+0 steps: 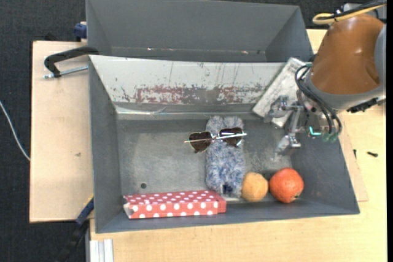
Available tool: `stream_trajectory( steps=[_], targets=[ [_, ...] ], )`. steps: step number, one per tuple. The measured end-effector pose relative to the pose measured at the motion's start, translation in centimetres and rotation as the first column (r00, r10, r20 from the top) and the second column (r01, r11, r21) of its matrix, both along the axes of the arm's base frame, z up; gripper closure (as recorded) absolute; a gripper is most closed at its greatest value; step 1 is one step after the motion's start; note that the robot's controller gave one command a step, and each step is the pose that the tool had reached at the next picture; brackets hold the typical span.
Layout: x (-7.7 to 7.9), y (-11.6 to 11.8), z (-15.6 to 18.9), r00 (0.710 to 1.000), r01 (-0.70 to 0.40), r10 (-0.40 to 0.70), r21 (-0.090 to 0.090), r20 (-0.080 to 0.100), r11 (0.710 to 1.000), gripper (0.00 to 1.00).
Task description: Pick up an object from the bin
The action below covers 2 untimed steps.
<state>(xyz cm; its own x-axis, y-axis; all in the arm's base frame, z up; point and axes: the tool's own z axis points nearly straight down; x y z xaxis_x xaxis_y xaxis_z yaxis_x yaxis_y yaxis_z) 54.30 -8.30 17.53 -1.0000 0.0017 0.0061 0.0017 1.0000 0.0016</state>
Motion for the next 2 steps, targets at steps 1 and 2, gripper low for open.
stream_trajectory(
  steps=[1, 2],
  targets=[
    [0.2, 0.0, 0.4, 1.000, -0.001, 0.001, -0.001, 0.008, 1.000, 0.00],
    [0.8, 2.7, -5.4, 0.990, 0.139, -0.139, 0.000, 0.014, 0.990, 0.00]
  ],
)
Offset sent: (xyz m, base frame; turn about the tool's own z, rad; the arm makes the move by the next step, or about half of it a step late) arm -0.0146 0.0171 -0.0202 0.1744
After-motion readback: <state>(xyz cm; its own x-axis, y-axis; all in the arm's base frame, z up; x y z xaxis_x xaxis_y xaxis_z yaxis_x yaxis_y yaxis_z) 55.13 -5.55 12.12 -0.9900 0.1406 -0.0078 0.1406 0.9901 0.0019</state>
